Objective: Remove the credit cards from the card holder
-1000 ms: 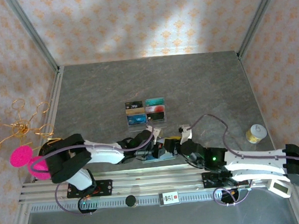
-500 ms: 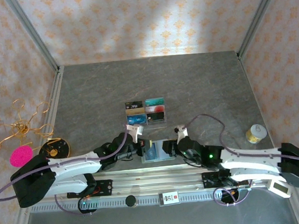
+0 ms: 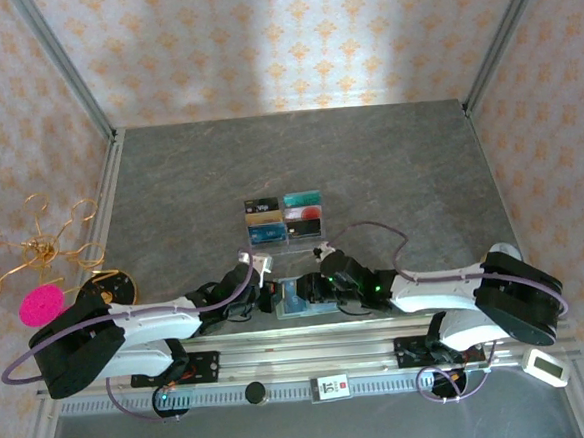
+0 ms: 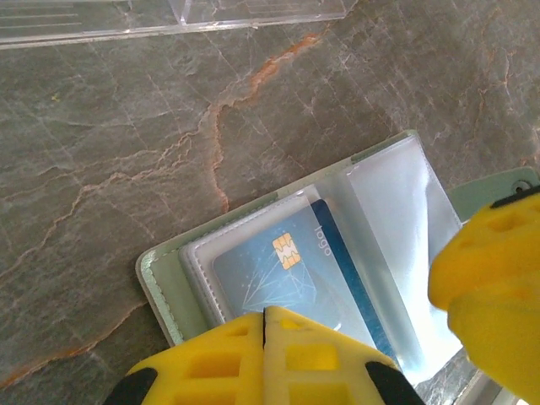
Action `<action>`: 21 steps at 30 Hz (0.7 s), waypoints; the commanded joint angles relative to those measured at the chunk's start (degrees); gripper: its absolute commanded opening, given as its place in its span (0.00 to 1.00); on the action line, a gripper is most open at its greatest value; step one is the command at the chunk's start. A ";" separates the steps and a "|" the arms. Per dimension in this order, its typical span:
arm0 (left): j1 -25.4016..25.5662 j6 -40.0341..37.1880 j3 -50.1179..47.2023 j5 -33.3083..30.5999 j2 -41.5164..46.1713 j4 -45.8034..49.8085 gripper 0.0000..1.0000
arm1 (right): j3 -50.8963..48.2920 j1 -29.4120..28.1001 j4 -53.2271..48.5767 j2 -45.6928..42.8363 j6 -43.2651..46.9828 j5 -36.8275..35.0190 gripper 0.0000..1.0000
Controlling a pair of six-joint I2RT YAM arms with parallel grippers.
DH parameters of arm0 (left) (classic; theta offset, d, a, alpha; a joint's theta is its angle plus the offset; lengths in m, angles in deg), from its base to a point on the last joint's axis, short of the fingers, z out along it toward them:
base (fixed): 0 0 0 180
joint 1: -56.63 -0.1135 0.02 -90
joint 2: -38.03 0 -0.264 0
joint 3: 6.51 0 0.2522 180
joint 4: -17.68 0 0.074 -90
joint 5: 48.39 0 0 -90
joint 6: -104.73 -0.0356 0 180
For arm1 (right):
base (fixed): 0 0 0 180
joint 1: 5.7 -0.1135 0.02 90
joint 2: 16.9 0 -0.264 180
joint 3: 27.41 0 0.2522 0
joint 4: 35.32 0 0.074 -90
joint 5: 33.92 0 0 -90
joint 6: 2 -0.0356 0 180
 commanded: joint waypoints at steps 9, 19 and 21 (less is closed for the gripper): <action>-0.31 -1.90 -1.19 -0.14 -3.69 0.63 0.00 | -0.87 1.04 0.85 4.78 -2.56 -0.06 0.22; 0.25 -1.87 -1.27 1.31 -5.30 -0.73 0.00 | 0.24 1.38 0.87 8.07 -1.62 1.08 0.19; 0.32 -1.87 -1.14 1.21 -5.37 -0.61 0.00 | 0.30 1.32 0.77 8.12 -1.61 0.54 0.15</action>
